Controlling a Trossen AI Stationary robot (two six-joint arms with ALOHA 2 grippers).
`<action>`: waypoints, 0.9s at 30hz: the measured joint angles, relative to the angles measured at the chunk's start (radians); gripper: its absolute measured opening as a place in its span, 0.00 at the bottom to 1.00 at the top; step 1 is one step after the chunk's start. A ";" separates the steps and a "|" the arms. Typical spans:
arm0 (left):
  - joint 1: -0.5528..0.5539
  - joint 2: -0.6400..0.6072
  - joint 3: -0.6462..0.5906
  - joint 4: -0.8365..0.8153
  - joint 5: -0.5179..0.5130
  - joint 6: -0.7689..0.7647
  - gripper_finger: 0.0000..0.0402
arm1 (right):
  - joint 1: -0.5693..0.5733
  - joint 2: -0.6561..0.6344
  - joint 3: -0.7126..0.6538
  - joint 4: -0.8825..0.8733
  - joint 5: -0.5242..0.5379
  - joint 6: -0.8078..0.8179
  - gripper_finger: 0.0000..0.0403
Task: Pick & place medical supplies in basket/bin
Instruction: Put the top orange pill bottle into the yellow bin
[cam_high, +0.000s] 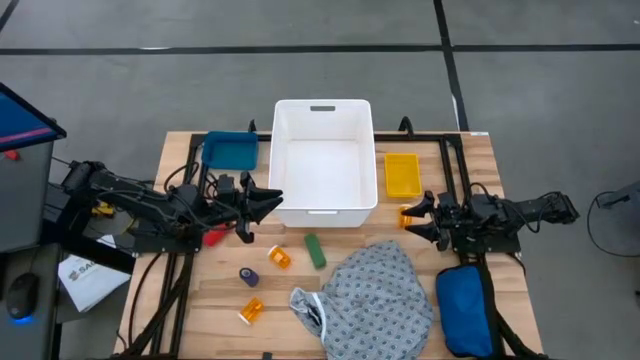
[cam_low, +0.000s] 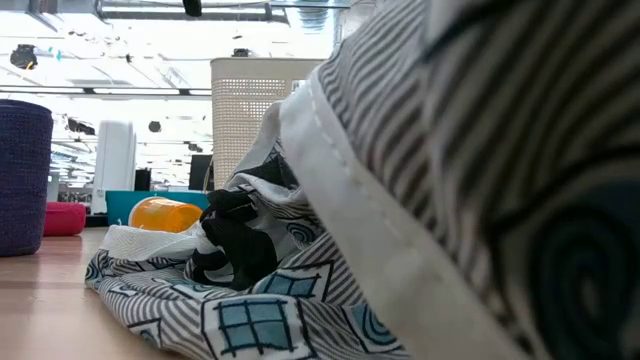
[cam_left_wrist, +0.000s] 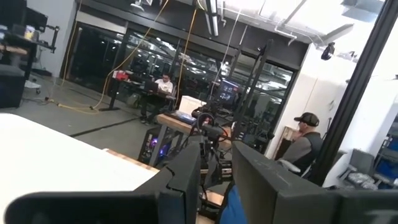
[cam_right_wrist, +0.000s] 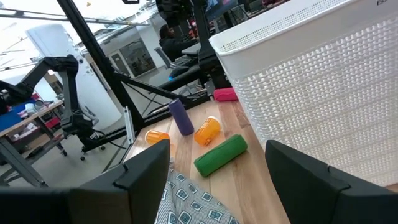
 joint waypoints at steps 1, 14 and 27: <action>0.000 0.000 0.000 0.000 0.000 -0.009 0.21 | 0.000 0.000 0.000 0.001 0.000 0.000 0.65; 0.000 0.000 0.000 0.000 -0.002 -0.050 0.21 | 0.017 -0.001 0.000 0.003 -0.014 0.135 0.65; 0.000 0.000 0.000 0.001 -0.074 -0.083 0.21 | 0.014 -0.001 0.000 -0.005 -0.021 0.003 0.65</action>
